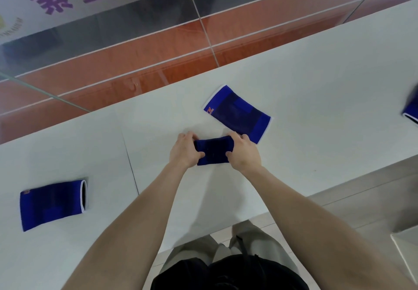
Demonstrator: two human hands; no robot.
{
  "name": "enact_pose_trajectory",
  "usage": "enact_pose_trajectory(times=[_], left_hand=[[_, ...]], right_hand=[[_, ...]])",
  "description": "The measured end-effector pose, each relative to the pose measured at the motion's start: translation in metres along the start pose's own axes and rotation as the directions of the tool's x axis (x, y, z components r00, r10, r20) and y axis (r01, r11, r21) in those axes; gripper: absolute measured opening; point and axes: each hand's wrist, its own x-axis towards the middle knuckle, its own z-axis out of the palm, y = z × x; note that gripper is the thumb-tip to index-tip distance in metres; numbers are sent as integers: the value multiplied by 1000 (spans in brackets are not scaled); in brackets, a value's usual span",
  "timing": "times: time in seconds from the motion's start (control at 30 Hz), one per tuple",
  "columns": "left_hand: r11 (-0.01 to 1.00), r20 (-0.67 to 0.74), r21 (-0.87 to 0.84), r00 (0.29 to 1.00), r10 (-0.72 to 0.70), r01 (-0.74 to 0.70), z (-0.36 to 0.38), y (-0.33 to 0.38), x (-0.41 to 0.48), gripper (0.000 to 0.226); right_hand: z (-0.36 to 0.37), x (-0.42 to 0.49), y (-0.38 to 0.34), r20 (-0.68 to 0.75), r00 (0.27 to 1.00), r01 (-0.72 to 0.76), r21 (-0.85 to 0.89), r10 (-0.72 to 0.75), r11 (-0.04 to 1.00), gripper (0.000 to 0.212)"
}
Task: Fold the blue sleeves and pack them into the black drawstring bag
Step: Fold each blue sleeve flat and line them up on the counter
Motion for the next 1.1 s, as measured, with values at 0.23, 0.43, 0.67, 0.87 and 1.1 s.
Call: enact_pose_trajectory(times=[0.23, 0.43, 0.67, 0.87, 1.1], left_hand=[[996, 62, -91, 998, 29, -23, -9, -2, -14, 31], [957, 193, -288, 976, 98, -39, -53, -23, -43, 44], [895, 9, -440, 997, 82, -69, -81, -37, -73, 29], [890, -158, -433, 984, 83, -145, -80, -48, -86, 31], [837, -149, -478, 964, 221, -266, -81, -56, -107, 24]], right_hand=[[-16, 0, -9, 64, 998, 15, 33, -17, 999, 26], [-27, -17, -17, 141, 990, -19, 135, 0, 991, 26], [-26, -38, -61, 191, 979, -149, 448, 69, 881, 35], [-20, -60, -96, 197, 980, -79, 435, -9, 897, 17], [-10, -90, -116, 77, 996, -69, 452, 39, 889, 20]])
